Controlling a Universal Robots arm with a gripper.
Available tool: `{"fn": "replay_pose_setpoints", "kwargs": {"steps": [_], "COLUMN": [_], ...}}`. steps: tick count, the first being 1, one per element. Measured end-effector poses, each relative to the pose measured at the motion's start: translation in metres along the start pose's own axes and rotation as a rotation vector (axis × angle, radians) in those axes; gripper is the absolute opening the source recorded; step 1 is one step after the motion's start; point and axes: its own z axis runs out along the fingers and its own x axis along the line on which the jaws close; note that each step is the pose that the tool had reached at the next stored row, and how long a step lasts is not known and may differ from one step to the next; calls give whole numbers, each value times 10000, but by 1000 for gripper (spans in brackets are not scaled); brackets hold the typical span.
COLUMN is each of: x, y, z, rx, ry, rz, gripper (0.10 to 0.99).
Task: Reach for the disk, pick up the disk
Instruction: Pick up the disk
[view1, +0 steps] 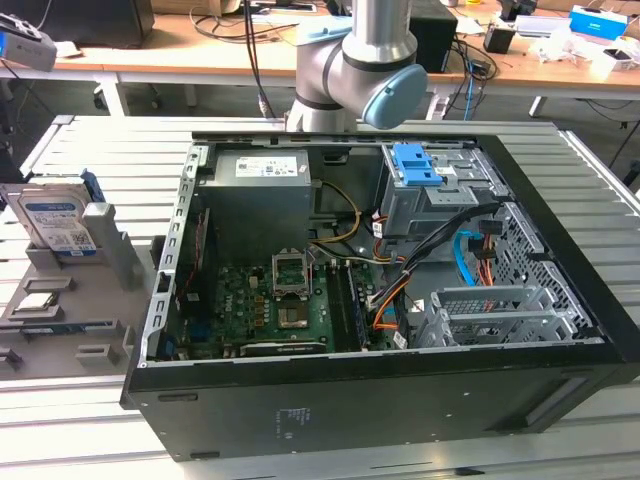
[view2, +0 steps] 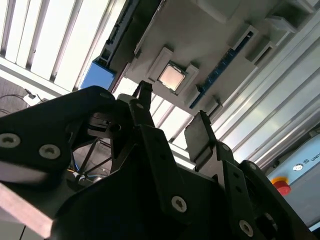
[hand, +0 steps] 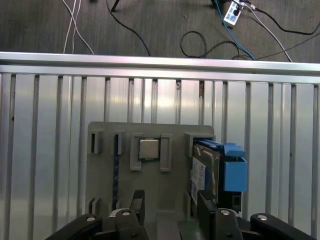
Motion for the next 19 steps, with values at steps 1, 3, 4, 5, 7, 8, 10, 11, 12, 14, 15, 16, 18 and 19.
{"fn": "replay_pose_setpoints", "kwargs": {"steps": [1,3,4,5,7,8,10,11,12,14,15,16,18,19], "x": [-25,-154,-227,-261,-330,-349,-410,-428,-440,-456,-459,-460,-460,-460], "y": [-1,-5,-8,-9,-11,-10,6,13,17,42,51,60,67,67], "z": [-1,0,0,2,8,12,38,51,60,92,110,130,164,183], "rx": [-1,-1,0,1,0,0,3,1,1,-1,1,0,0,0], "ry": [0,1,0,-1,-5,-9,-23,-25,-26,-25,-26,-26,-25,-25], "rz": [1,0,1,0,-1,-1,-1,-1,-1,-1,-1,-1,-2,-3], "gripper": [541,541,541,541,541,541,541,541,541,541,541,541,541,541]}}
